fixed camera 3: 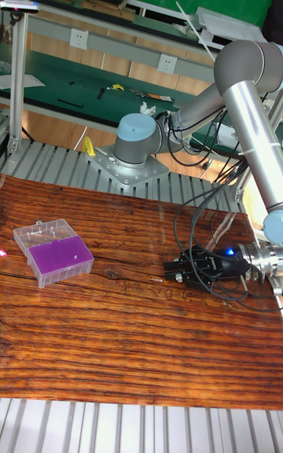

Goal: Insert a small pipette tip into the holder for small pipette tips

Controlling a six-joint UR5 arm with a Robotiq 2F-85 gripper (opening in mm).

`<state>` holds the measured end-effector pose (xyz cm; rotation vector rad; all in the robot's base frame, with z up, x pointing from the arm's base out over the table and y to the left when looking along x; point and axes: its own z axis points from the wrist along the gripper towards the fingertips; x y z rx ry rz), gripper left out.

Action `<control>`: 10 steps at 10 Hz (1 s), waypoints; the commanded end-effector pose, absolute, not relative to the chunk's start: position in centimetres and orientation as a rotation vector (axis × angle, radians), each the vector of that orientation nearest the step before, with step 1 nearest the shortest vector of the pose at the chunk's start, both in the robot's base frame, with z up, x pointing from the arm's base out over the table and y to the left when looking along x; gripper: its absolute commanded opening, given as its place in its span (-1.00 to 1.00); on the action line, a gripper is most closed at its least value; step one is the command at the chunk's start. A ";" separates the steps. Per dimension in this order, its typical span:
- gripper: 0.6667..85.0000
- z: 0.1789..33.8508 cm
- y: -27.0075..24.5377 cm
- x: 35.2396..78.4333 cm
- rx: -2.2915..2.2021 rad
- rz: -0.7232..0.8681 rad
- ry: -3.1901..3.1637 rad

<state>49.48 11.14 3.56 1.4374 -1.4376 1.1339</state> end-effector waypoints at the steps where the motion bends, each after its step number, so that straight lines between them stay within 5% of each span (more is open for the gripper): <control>1: -0.26 3.4 10.8 49.1 1.420 1.124 -1.430; 10: -0.28 1.9 10.4 48.8 1.460 1.097 -1.493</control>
